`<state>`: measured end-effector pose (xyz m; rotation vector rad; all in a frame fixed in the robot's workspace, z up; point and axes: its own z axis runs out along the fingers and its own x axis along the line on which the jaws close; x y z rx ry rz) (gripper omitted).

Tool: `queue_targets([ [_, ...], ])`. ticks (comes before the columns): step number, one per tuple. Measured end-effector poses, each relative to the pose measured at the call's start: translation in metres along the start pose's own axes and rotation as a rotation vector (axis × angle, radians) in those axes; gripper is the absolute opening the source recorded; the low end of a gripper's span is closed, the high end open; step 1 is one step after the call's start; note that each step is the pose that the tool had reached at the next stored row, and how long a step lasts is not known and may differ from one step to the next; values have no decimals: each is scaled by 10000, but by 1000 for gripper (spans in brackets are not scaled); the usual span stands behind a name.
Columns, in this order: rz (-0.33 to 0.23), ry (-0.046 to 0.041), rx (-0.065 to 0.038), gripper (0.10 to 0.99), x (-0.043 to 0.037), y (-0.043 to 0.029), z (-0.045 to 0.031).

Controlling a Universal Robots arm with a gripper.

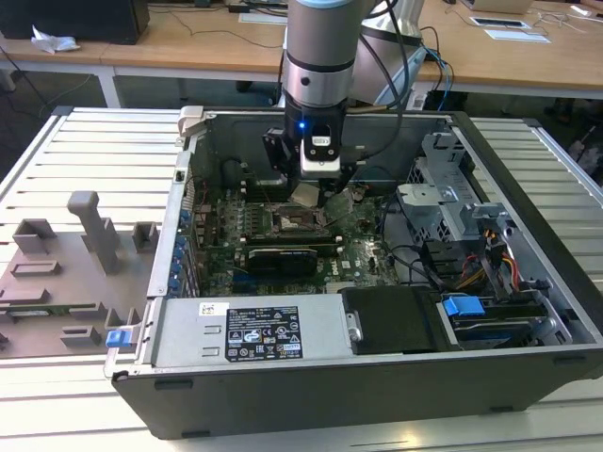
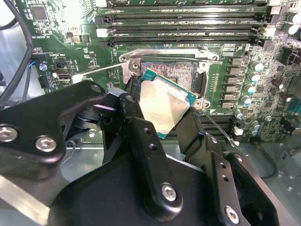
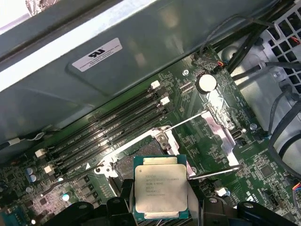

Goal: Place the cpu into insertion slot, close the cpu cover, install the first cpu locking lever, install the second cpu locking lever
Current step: 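Place the cpu into insertion slot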

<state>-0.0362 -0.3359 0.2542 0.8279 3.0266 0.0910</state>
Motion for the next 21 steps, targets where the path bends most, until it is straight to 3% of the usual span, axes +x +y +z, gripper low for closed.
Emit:
queue_targets([
  [21,1703,-115,10,541,0,0,4],
])
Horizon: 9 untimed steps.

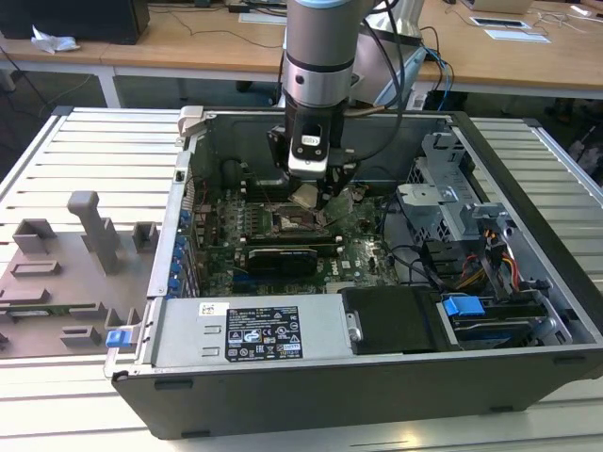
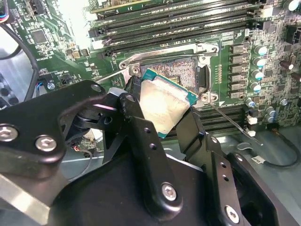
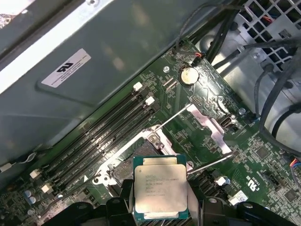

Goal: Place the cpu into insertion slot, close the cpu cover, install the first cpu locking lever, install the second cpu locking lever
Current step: 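Place the cpu into insertion slot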

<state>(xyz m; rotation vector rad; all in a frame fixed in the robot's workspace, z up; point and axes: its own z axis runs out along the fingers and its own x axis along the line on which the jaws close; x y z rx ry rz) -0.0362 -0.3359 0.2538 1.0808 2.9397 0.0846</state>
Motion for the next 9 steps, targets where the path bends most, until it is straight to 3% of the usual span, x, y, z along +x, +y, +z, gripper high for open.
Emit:
queue_targets([
  [9,986,-77,16,541,0,0,3],
])
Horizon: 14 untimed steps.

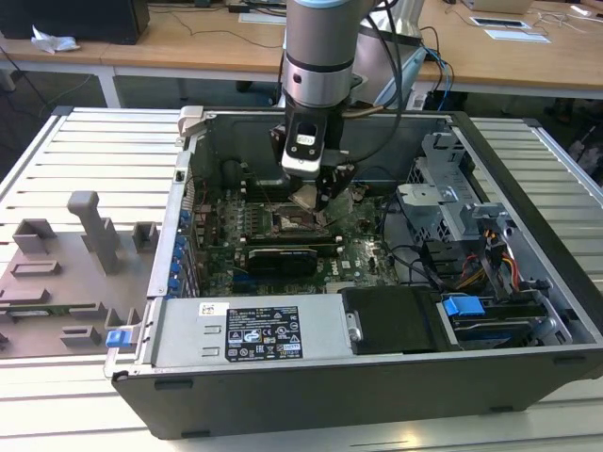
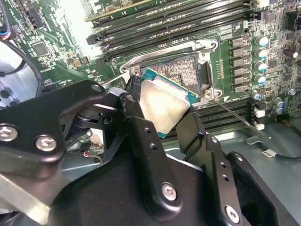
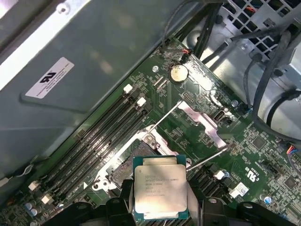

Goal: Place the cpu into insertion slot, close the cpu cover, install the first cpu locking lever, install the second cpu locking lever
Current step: 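Place the cpu into insertion slot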

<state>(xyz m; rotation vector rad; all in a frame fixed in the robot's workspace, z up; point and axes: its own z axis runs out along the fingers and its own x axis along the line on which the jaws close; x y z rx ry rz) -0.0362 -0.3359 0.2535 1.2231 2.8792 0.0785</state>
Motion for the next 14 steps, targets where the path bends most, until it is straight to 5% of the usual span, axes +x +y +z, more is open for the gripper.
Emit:
queue_targets([
  [7,914,-78,21,541,0,0,3],
  [10,1118,-194,113,541,0,0,3],
  [12,1235,-359,250,541,0,0,3],
  [14,1334,-404,285,541,-1,0,4],
])
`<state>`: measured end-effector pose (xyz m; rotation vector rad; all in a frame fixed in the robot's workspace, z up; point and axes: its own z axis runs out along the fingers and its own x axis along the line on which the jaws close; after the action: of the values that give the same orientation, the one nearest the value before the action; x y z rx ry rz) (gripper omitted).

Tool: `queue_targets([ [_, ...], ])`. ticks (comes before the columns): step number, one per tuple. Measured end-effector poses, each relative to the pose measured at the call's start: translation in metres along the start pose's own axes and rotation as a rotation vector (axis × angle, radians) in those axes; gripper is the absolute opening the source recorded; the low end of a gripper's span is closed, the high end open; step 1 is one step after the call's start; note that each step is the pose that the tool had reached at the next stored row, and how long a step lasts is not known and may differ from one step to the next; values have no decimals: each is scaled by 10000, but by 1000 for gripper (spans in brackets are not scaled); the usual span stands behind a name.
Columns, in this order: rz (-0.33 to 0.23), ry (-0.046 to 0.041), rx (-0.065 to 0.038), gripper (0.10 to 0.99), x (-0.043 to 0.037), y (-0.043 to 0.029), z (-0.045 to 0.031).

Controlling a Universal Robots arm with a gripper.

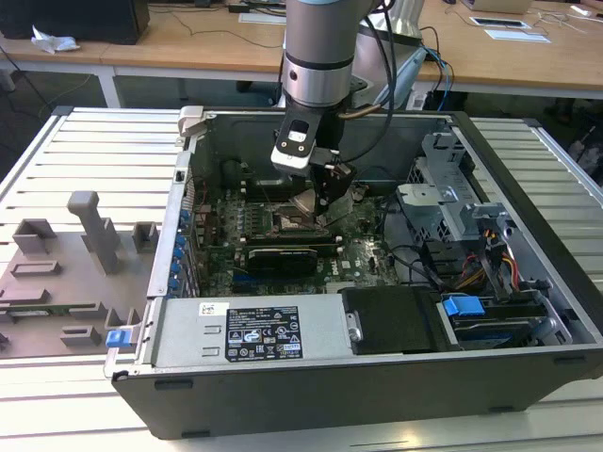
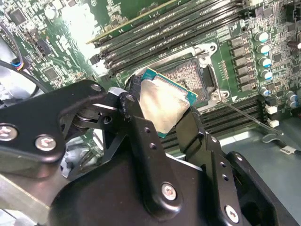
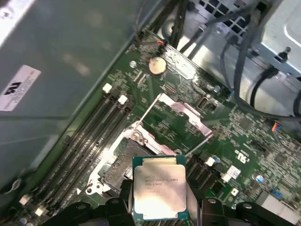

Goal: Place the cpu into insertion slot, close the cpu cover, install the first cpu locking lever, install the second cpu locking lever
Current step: 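Place the cpu into insertion slot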

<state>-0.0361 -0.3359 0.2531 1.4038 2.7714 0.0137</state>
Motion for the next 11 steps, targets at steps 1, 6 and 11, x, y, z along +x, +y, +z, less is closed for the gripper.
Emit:
queue_targets([
  [1,46,-4,34,541,0,0,3],
  [6,231,326,842,541,0,1,9],
  [11,855,325,856,541,0,1,12],
])
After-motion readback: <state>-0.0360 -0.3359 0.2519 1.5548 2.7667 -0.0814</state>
